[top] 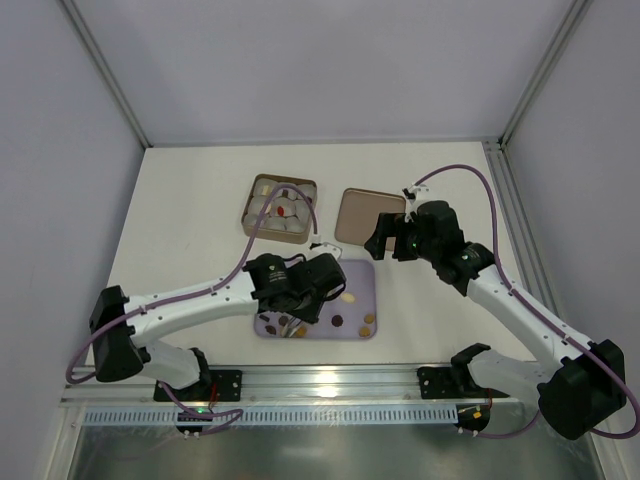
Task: Pack the chocolate
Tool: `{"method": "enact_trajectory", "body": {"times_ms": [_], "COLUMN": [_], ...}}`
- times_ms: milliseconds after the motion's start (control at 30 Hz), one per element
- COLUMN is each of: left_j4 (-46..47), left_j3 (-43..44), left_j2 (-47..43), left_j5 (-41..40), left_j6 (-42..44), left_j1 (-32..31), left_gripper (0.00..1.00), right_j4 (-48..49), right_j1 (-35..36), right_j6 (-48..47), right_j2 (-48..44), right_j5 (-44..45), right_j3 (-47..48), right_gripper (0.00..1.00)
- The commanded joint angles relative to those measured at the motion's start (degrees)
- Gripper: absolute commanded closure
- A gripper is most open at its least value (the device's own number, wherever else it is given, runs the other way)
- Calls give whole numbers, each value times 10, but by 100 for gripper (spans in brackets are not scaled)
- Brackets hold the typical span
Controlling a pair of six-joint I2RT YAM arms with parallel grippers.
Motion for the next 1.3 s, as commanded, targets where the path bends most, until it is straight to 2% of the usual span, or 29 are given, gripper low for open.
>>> {"method": "enact_trajectory", "body": {"times_ms": [0,300,600,700,933,1267], "left_j4": [-6,-12,-10,-6,33,51], "left_j3": [30,65,135,167,223,282], "left_j2": [-25,-51,-48,-24,61,174], "left_j5": [-13,13,54,63,110,141], "left_j6": [14,55,131,157,188,201], "left_j1": [11,71,204,265,350,386], "left_gripper": [74,74,73,73,73,74], "right_j4": [12,17,20,23,22,21], "right_j1": [1,1,1,1,1,1], "right_j6": [3,2,-2,-4,-7,-13], "right_j2": [2,8,27,35,57,81], "right_j5": [6,5,-1,-3,-9,-14], "right_j3": [11,12,23,29,44,61], "right_gripper": [0,0,0,0,0,0]}}
